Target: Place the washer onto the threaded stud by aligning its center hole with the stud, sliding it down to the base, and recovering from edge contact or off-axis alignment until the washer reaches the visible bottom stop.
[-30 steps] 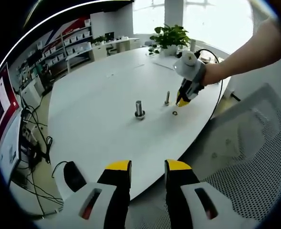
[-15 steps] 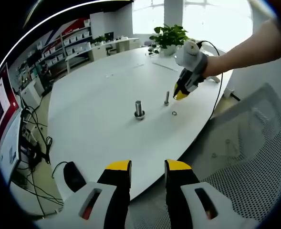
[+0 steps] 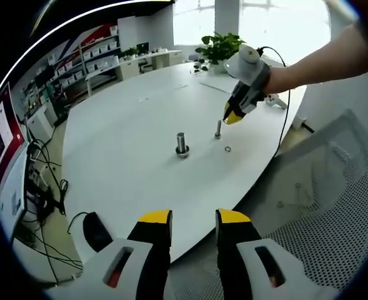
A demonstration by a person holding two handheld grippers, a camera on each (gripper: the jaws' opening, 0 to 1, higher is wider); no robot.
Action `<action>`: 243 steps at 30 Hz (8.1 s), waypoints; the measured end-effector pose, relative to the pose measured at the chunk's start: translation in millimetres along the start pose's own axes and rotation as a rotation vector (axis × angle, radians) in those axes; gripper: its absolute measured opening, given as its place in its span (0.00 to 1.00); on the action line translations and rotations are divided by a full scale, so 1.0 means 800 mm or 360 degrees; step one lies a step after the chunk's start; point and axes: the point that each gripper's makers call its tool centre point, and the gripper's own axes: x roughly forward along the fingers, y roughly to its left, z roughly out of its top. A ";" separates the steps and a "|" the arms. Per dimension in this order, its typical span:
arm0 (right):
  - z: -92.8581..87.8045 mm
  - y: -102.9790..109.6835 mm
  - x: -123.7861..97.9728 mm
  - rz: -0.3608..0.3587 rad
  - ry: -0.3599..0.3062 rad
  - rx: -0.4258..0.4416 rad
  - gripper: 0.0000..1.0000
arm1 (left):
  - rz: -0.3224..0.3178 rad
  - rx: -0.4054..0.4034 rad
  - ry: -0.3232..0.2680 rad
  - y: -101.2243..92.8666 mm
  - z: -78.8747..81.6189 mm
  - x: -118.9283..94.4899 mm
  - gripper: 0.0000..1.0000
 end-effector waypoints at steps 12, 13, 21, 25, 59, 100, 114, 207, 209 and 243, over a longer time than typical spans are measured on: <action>0.012 -0.002 0.007 0.0004 -0.0002 -0.0044 0.14 | -0.0006 0.0004 0.0004 -0.001 0.000 0.000 0.26; 0.012 -0.002 0.007 0.0005 0.0003 -0.0049 0.14 | -0.0005 0.0004 0.0005 -0.001 0.000 0.000 0.26; 0.010 -0.002 0.013 0.0011 0.0034 -0.0066 0.14 | -0.0003 0.0002 0.0007 -0.001 -0.001 0.000 0.26; 0.008 -0.005 0.018 0.0014 0.0046 -0.0064 0.14 | -0.0001 -0.0001 0.0007 0.000 -0.001 0.000 0.26; -0.012 0.000 0.062 0.0074 0.0152 0.0011 0.15 | 0.0005 -0.0007 0.0016 0.001 -0.003 0.000 0.25; -0.031 0.061 0.055 0.0233 0.0167 0.0077 0.22 | -0.0015 0.0020 0.0006 -0.002 -0.001 0.000 0.25; -0.035 0.072 0.065 0.0234 0.0190 -0.0108 0.18 | -0.0014 0.0022 0.0011 -0.002 -0.002 0.000 0.25; -0.040 0.053 0.038 0.0129 0.0140 -0.0087 0.14 | -0.0025 0.0001 -0.0022 -0.003 0.004 0.000 0.26; -0.036 0.050 0.034 0.0128 0.0111 -0.0065 0.14 | -0.0027 0.0005 -0.0018 -0.003 0.003 0.000 0.26; 0.016 -0.003 0.008 -0.0004 -0.0031 -0.0135 0.14 | -0.0033 0.0007 -0.0009 -0.004 0.001 0.000 0.25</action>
